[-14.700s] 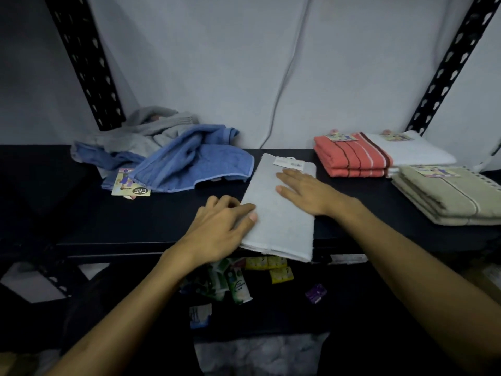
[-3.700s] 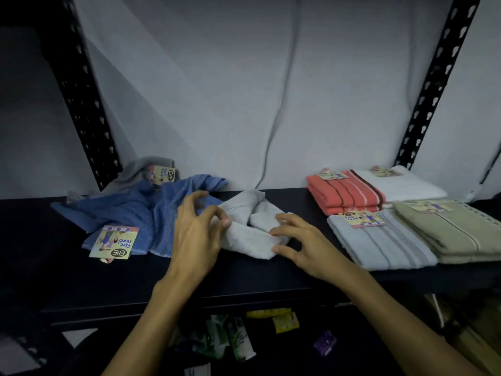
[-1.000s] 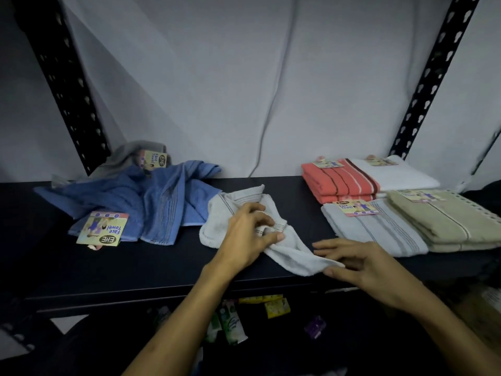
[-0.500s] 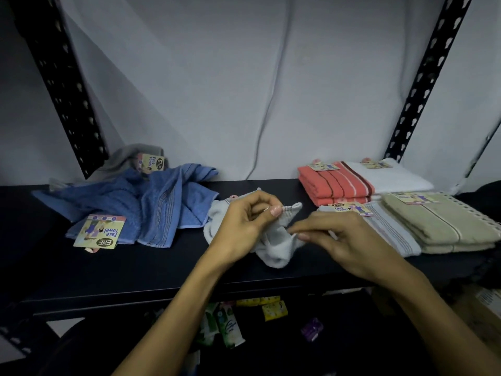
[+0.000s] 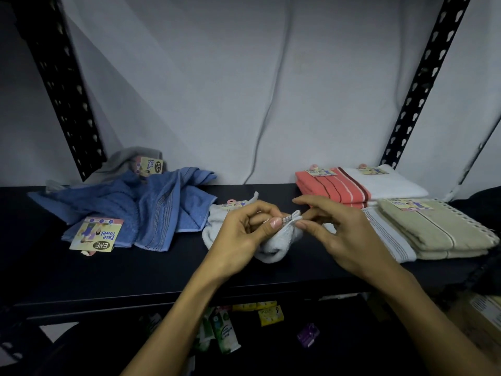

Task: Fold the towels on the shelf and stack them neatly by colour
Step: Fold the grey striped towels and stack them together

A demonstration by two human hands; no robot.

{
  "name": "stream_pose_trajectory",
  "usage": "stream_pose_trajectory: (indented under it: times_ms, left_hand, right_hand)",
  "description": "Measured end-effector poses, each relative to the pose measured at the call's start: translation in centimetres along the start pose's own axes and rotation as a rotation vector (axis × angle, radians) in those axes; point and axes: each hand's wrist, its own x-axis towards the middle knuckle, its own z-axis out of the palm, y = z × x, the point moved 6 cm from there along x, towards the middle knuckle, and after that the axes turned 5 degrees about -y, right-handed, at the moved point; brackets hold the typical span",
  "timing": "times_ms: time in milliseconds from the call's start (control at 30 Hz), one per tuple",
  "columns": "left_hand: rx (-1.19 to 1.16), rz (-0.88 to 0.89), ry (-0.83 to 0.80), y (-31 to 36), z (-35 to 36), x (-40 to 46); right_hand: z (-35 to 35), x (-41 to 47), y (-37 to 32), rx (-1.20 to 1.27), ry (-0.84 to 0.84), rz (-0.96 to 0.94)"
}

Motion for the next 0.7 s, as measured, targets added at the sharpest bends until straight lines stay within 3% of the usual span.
stream_pose_trajectory:
  times_ms: [267, 367, 467, 567, 700]
  left_hand:
    - [0.059, 0.012, -0.004, 0.8, -0.1, -0.4]
    - [0.384, 0.053, 0.022, 2.2, -0.7, -0.3]
    - [0.785, 0.053, 0.201, 4.0, -3.4, -0.1]
    - [0.841, -0.048, 0.500, 6.0, -8.3, -0.6]
    - [0.996, -0.258, 0.491, 9.1, -13.4, -0.7]
  right_hand:
    - [0.3, 0.5, 0.1, -0.014, -0.003, -0.013]
    - [0.2, 1.2, -0.2, -0.004, -0.013, -0.024]
    - [-1.3, 2.6, -0.1, 0.048, 0.072, 0.004]
    - [-3.5, 4.1, 0.5, 0.099, 0.194, 0.039]
    - [-5.5, 5.3, 1.6, 0.041, 0.293, 0.046]
